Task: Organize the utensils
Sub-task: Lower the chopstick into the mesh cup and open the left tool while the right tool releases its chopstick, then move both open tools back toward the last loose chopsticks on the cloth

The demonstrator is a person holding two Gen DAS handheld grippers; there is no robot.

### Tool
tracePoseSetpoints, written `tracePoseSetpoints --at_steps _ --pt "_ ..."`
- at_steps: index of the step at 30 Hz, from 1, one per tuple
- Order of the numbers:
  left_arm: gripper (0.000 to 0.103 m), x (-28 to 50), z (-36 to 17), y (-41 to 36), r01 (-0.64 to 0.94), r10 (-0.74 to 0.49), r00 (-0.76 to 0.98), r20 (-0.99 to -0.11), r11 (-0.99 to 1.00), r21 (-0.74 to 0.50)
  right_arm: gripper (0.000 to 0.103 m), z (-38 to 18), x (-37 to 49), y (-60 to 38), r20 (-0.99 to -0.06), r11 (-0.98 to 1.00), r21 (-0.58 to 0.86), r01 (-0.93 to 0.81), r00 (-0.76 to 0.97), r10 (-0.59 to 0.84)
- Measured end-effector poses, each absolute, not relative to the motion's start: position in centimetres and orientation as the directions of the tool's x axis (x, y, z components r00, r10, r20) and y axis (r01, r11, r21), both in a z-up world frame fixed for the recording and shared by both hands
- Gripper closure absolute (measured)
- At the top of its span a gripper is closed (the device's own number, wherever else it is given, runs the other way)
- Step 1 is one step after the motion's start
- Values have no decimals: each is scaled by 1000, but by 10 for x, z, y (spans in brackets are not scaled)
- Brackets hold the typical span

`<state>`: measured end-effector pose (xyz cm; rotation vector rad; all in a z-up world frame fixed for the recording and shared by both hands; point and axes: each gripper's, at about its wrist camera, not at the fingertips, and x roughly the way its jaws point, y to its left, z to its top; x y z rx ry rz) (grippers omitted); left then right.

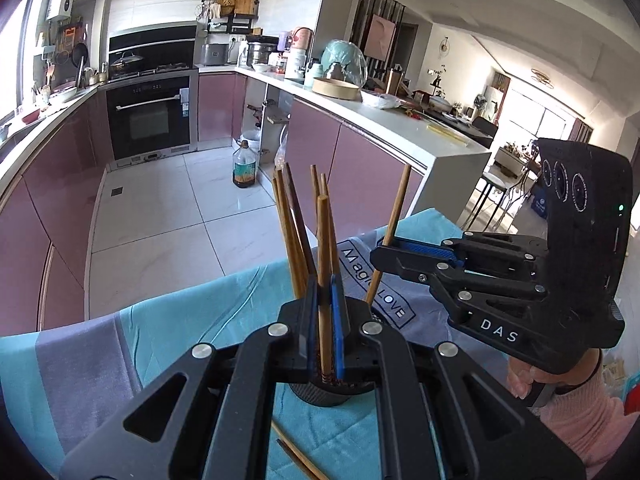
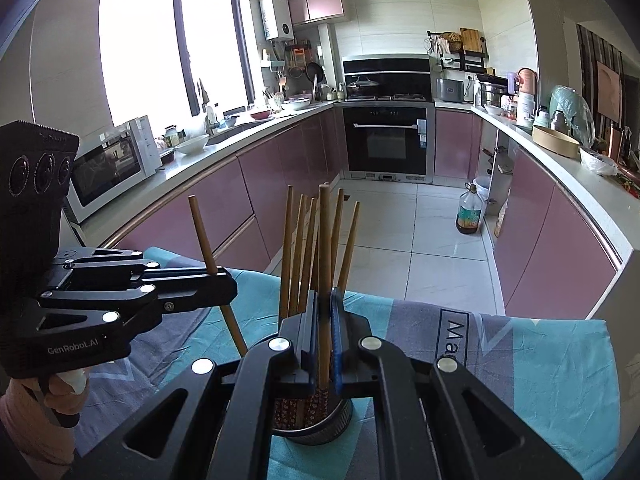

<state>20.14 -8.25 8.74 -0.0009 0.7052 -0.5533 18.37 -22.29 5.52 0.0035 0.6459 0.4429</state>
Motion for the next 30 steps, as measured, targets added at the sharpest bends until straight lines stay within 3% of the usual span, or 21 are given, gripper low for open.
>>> tracePoseSetpoints --at_steps 6,10,14,23,30 --pt "91 220 67 -83 454 -455 618 -641 872 -182 95 50 190 -224 -581 913 161 -375 712 395" --pt "89 225 61 -79 435 -444 629 -639 881 -185 85 52 185 -226 -565 914 167 -370 724 396" --pt "60 216 58 -71 395 -405 679 -612 905 -160 62 52 179 -230 -545 913 175 -367 737 401" --pt "44 173 60 -33 316 -328 786 -524 942 -115 56 54 142 -231 -502 890 190 -414 738 451" --pt "35 130 45 -16 277 -263 816 -515 960 -51 53 41 109 -220 -511 855 206 -476 693 509"
